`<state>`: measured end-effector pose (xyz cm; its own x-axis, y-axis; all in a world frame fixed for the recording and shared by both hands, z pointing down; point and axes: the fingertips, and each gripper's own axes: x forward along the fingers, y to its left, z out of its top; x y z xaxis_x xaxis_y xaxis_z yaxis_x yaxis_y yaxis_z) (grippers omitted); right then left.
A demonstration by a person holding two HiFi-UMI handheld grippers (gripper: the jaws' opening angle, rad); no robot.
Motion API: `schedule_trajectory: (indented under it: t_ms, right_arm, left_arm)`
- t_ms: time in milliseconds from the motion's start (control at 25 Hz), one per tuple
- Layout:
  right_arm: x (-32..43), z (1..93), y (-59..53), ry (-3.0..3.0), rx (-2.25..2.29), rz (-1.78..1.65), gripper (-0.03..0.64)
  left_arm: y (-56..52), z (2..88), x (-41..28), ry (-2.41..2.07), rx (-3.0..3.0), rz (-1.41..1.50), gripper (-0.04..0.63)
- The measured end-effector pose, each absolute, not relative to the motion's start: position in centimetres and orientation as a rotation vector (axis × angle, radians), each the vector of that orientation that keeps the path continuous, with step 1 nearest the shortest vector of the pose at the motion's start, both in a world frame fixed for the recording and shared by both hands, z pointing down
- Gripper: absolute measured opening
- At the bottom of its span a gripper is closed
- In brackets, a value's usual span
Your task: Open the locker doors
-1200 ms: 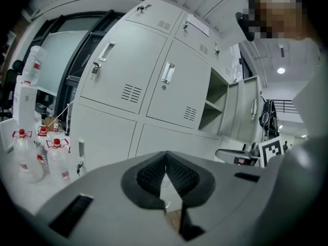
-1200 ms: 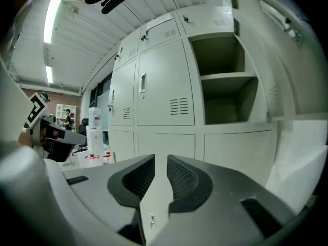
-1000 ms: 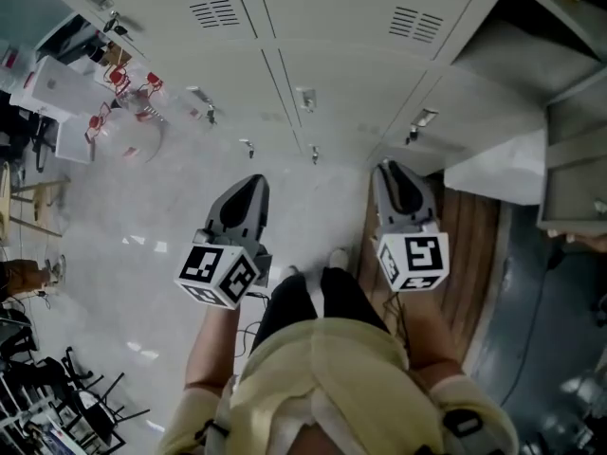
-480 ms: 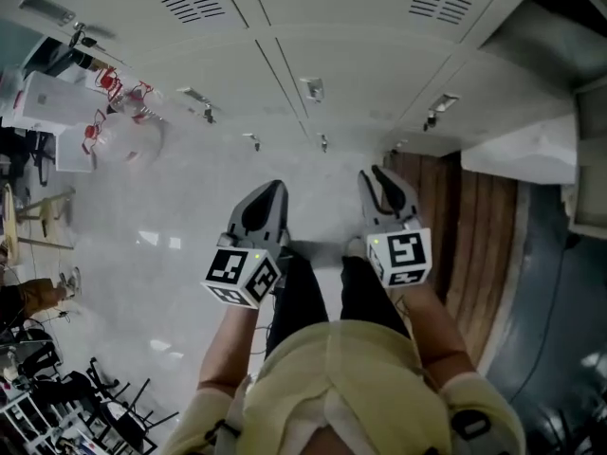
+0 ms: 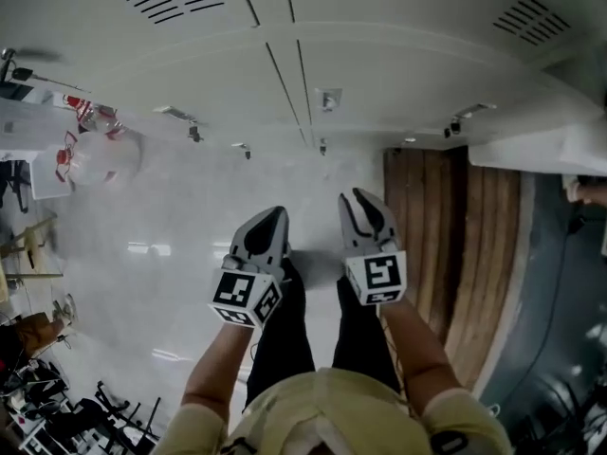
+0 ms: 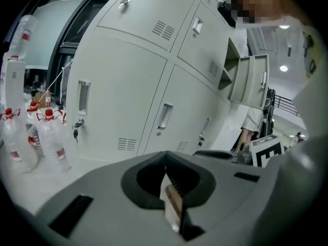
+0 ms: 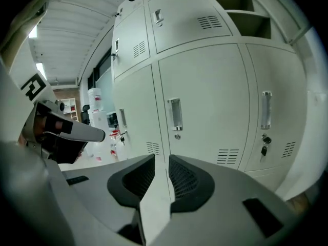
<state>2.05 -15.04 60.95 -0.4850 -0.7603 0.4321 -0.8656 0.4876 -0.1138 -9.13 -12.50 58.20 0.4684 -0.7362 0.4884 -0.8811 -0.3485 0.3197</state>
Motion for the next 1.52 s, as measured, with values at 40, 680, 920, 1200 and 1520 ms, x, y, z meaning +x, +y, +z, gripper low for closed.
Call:
schedule_trajectory:
  t_ms: [40,680,920,1200,1520]
  right_arm:
    - [1.3,61.9,-15.1,-2.403,1.371,0.446,0.072]
    - [-3.2,77.9,-17.8,-2.308,1.304,0.492,0.072]
    - [-3.1,83.2,-20.2,-2.28,1.38,0.477,0.072]
    - [-3.0,89.1,-22.3,-2.267,1.326,0.425,0.072]
    - [-2.0,94.0,-25.4,-2.228,1.401,0.416,0.072]
  left_arm:
    - [-12.8,59.3,-9.7,-1.343,2.166,0.348,0.003]
    - [-14.1,75.3,-13.8,-1.357,2.027,0.339,0.002]
    - [-14.5,80.6,-14.9,-1.397,2.018,0.368,0.002]
    - [-15.7,84.9,-15.8,-1.469,2.007,0.352,0.003]
    - [-18.0,88.0,-16.6,-1.541,2.0,0.311,0.002]
